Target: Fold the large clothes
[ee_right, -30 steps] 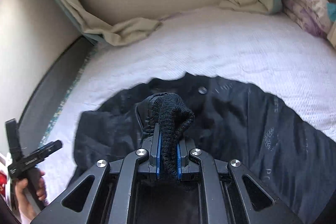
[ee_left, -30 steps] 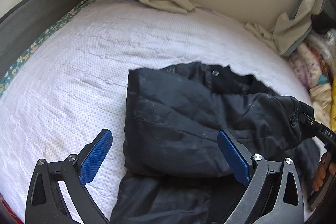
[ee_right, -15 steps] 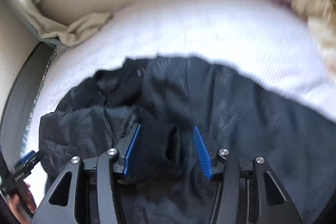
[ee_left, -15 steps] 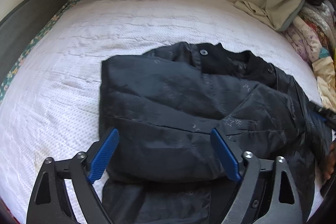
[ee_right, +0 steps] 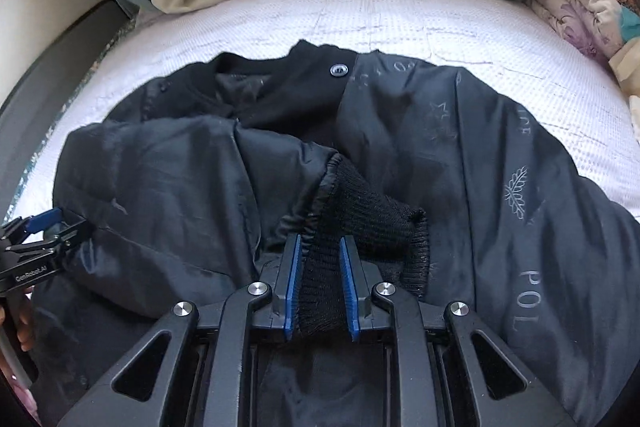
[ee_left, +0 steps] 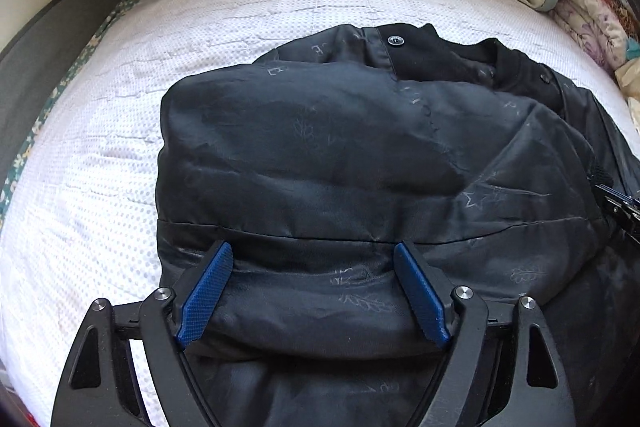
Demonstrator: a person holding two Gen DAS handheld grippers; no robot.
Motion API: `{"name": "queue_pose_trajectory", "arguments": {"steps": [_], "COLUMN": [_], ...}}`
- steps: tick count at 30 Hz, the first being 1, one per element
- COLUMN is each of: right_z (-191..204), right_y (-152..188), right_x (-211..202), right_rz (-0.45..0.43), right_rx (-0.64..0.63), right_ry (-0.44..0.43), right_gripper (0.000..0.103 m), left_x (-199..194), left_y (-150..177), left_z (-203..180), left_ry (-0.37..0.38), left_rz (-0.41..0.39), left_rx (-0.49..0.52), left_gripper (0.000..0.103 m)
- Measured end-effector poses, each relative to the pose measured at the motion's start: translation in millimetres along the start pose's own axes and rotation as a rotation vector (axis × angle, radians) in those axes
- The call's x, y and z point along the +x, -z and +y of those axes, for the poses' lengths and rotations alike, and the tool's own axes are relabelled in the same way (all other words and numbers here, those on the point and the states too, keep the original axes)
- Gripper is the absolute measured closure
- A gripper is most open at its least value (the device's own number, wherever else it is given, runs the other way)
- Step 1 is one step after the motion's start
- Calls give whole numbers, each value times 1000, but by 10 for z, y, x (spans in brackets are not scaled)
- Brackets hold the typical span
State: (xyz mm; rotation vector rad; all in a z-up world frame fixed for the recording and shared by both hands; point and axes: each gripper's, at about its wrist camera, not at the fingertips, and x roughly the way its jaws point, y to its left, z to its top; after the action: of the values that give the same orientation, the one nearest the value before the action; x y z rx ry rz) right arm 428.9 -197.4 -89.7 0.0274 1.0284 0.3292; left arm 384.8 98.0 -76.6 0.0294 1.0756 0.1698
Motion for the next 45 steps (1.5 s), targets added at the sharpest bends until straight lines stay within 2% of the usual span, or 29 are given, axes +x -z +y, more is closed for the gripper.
{"name": "queue_pose_trajectory", "arguments": {"steps": [7,20,26,30,32,33,34,35,38,41,45], "right_z": [-90,19,14,-39,-88,-131,-163,-212,-329,-546,-1079], "right_y": [60,138,141,95,41,8,-13,-34,-75,-71,62], "right_x": [113,232,236,158,72,-3,-69,-178,-473,-780,-1207], "right_rz": [-4,-55,-60,-47,-20,-11,-14,-30,-81,-120,-154], "right_rx": [20,-44,-41,12,50,80,102,134,179,235,380], "right_ry": [-15,49,51,19,-9,-36,-67,-99,-107,-75,-15], "right_gripper": [88,90,91,89,87,78,56,48,45,41,38], "left_x": [95,72,34,-106,-244,-323,-386,-455,-638,-763,-869], "left_y": [7,46,21,-9,-35,-48,-60,-69,-75,-66,-28], "left_z": [8,7,22,59,121,161,195,231,311,357,374], "left_ry": [7,15,16,30,68,91,109,124,141,150,161], "left_rz": [-11,-20,-9,-11,-30,-42,-53,-67,-109,-132,-149], "left_rx": [9,7,-1,-23,-56,-77,-94,-110,-134,-139,-134], "left_gripper": [14,12,9,9,9,9,9,9,9,9,9]}}
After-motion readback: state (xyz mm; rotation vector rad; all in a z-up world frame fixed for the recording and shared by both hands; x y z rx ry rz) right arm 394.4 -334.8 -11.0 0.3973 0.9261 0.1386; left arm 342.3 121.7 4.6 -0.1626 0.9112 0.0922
